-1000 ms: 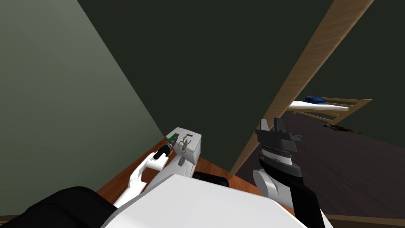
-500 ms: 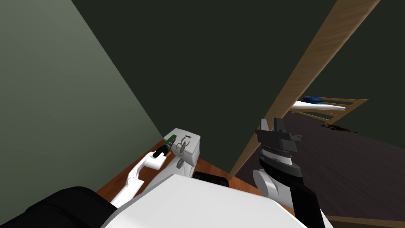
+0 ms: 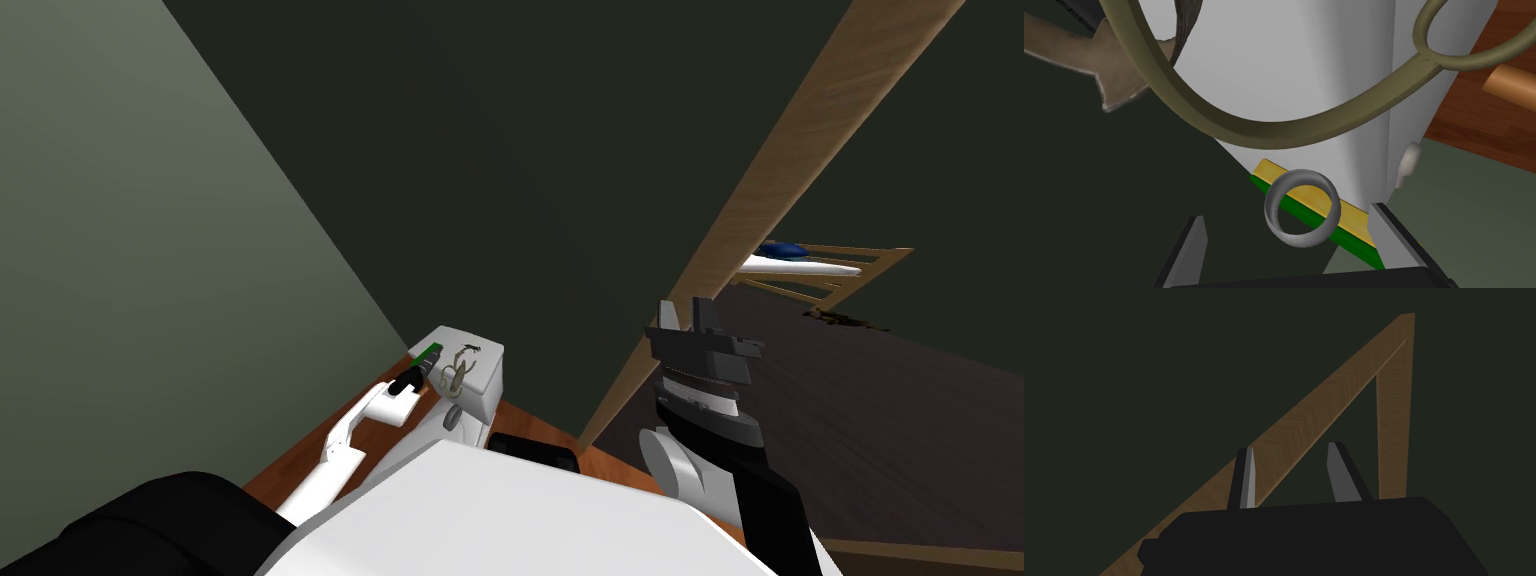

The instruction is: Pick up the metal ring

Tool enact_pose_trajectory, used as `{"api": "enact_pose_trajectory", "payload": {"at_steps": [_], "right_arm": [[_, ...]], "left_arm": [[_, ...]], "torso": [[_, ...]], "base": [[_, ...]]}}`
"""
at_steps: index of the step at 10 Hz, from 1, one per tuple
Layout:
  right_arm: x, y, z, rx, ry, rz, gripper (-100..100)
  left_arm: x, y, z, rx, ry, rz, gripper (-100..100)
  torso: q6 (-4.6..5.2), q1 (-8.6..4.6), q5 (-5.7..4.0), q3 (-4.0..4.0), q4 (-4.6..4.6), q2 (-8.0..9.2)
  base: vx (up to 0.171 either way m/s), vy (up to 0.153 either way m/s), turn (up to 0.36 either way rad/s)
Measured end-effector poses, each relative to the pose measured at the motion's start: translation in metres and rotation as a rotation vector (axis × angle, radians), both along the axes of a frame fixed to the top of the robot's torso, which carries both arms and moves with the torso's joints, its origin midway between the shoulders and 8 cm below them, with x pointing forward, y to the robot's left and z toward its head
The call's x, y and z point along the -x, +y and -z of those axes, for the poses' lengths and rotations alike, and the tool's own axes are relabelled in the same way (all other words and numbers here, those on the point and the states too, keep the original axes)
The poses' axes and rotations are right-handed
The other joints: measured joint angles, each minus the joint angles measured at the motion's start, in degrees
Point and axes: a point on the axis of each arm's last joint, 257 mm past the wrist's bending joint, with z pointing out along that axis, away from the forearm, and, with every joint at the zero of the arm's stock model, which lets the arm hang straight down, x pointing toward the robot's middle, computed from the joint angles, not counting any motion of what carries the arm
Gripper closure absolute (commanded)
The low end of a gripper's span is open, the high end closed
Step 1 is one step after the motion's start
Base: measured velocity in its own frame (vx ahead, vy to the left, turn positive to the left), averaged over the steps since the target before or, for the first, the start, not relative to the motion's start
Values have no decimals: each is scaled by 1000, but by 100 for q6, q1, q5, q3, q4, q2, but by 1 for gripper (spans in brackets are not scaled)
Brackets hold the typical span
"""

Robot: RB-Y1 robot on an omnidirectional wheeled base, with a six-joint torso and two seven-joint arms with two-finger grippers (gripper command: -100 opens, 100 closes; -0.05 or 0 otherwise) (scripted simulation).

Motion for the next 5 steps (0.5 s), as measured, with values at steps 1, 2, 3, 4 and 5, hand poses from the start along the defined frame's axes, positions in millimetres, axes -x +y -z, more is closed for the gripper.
{"api": "enact_pose_trajectory", "payload": {"at_steps": [1, 2, 3, 4, 5], "right_arm": [[0, 0, 0, 0, 0, 0, 0], [0, 0, 0, 0, 0, 0, 0], [0, 0, 0, 0, 0, 0, 0], [0, 0, 0, 0, 0, 0, 0], [0, 0, 0, 0, 0, 0, 0]], "left_arm": [[-3, 3, 1, 0, -1, -8, -100], [-6, 6, 3, 0, -1, -15, -100], [-9, 7, 6, 1, -2, -21, -100], [-9, 7, 6, 1, -2, -22, 100], [-8, 8, 8, 1, 2, -23, 100]], "torso": [[-1, 6, 1, 2, 1, 2], [-2, 8, 2, 3, 1, 5], [2, 13, 6, -1, 0, -1], [1, 17, 7, -6, -2, -11], [7, 14, 4, -8, 0, -17]], "base": [[-17, 32, -77], [-18, 23, -52], [-11, 6, -9], [-5, 0, 10], [0, 0, 0]]}}
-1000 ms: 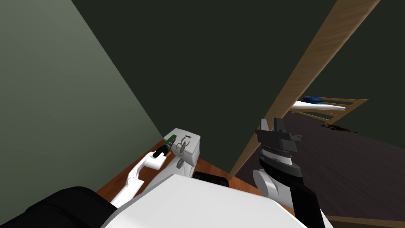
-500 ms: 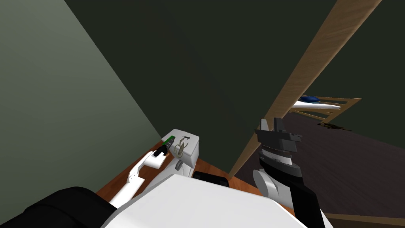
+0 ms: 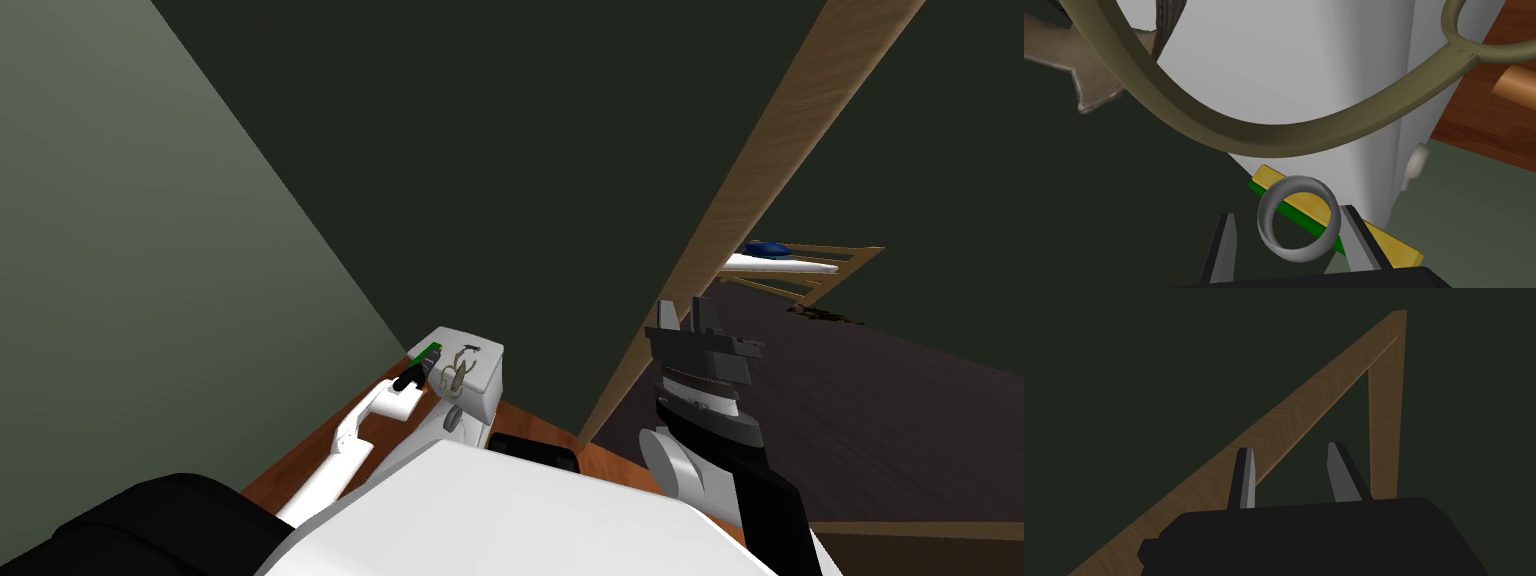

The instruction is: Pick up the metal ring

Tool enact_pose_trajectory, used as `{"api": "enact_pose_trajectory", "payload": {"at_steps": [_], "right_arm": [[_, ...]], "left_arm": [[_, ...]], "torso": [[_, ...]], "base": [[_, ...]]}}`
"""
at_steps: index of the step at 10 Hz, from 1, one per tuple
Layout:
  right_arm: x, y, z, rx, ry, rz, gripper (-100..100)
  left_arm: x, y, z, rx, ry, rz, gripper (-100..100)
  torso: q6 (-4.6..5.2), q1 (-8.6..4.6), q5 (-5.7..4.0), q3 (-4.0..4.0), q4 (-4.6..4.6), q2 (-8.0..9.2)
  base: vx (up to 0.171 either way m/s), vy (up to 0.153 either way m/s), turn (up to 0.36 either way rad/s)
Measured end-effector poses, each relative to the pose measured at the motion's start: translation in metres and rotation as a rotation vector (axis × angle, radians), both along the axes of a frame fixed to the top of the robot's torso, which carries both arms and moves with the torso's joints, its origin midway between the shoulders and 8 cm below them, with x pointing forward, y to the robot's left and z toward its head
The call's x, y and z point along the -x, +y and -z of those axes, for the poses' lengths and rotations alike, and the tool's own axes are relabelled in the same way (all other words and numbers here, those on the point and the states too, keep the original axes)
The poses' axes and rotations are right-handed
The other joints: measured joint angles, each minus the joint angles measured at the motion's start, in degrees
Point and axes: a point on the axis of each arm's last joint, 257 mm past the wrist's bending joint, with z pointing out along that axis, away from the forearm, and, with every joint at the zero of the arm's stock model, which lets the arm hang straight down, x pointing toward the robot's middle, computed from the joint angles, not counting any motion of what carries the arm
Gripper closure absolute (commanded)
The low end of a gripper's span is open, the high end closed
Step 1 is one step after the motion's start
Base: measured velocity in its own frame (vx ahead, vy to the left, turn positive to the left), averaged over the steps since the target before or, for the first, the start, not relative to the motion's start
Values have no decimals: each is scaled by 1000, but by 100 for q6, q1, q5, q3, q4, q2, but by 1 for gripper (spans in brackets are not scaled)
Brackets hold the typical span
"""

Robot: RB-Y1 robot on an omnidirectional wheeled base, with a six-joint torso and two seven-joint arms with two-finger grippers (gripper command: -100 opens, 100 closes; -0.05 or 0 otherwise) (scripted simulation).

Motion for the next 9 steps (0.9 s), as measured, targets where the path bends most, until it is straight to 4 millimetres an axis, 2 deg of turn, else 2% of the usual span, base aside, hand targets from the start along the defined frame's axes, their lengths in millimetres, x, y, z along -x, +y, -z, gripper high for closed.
{"api": "enact_pose_trajectory", "payload": {"at_steps": [3, 4, 5, 8, 9], "right_arm": [[0, 0, 0, 0, 0, 0, 0], [0, 0, 0, 0, 0, 0, 0], [0, 0, 0, 0, 0, 0, 0], [0, 0, 0, 0, 0, 0, 0], [0, 0, 0, 0, 0, 0, 0]], "left_arm": [[-1, 0, -1, 0, -3, 1, 100], [-1, 0, -1, 0, -3, 1, 0], [-1, -1, -1, 0, -3, 2, 100], [8, -7, -8, -2, -2, 23, 100], [8, -7, -8, -1, -1, 23, 0]], "torso": [[-5, 2, 2, -3, -4, -2], [-5, 2, 2, -3, -4, -2], [-5, 2, 2, -3, -5, -3], [-8, -12, 1, -6, -6, -7], [-5, -6, 1, -6, -6, -7]], "base": [[0, 0, 0], [0, 0, 0], [14, -13, 107], [19, -26, 69], [0, 0, 0]]}}
